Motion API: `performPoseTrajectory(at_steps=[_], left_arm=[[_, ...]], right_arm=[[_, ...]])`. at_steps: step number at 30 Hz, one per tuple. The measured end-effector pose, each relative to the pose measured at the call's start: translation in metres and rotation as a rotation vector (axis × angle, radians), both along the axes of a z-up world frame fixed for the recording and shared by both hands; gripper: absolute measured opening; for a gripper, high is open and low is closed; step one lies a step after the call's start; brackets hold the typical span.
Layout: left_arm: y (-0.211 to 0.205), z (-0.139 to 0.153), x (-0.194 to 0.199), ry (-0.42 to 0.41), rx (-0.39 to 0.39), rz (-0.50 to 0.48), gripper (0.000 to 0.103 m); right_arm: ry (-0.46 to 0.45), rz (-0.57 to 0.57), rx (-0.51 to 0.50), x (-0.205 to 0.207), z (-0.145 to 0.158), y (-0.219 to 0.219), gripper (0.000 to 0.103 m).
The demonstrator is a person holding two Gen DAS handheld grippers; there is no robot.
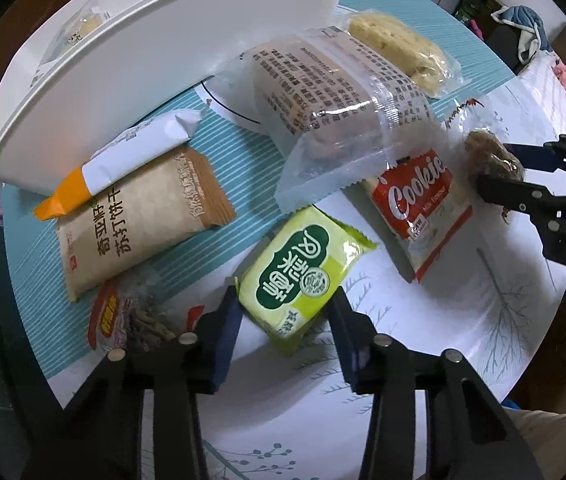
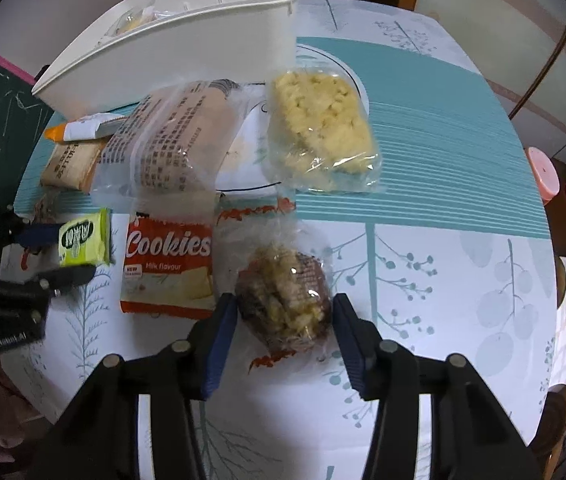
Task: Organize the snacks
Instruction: 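Grasp the nut bag with the right tool while the left tool grasps the green candy, then carry both snacks into the white tray and open both tools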
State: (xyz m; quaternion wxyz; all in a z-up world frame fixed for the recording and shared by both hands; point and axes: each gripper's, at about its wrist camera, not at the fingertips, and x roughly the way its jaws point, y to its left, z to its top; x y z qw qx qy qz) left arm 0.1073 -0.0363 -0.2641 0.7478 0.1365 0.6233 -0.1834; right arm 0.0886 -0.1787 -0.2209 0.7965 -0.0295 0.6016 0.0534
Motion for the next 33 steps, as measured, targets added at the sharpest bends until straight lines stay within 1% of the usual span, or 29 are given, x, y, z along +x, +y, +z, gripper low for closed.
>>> performPoseTrajectory(at_steps=[2, 6, 8, 11, 15, 19, 24, 25, 26, 33], left_arm=[[0.003, 0.000, 0.001, 0.009, -0.024, 0.006, 0.038], [0.008, 0.009, -0.007, -0.013, -0.040, 0.018, 0.036], [0.007, 0.012, -0.012, -0.017, -0.056, 0.038, 0.035], [0.012, 0.024, -0.017, -0.031, -0.087, 0.070, 0.033], [0.016, 0.054, -0.024, -0.080, -0.134, 0.095, 0.029], [0.018, 0.086, -0.027, -0.135, -0.176, 0.118, 0.028], [0.020, 0.123, -0.027, -0.194, -0.211, 0.142, 0.028], [0.021, 0.130, -0.026, -0.205, -0.224, 0.151, 0.028], [0.019, 0.130, -0.022, -0.212, -0.230, 0.155, 0.028], [0.029, 0.182, -0.001, -0.314, -0.267, 0.197, 0.028]], right_arm=[[-0.003, 0.009, -0.003, -0.001, 0.000, 0.001, 0.048], [-0.023, 0.028, -0.016, -0.007, 0.002, 0.004, 0.047], [-0.036, 0.033, -0.012, -0.011, 0.006, 0.006, 0.047], [-0.054, 0.024, 0.009, -0.021, 0.017, 0.006, 0.047], [-0.085, 0.013, 0.035, -0.026, 0.033, 0.007, 0.047], [-0.131, 0.022, 0.063, -0.031, 0.058, 0.010, 0.047], [-0.190, 0.046, 0.087, -0.023, 0.084, 0.016, 0.047], [-0.201, 0.049, 0.094, -0.022, 0.090, 0.019, 0.047], [-0.212, 0.054, 0.102, -0.020, 0.096, 0.021, 0.047], [-0.313, 0.099, 0.130, -0.001, 0.144, 0.040, 0.047]])
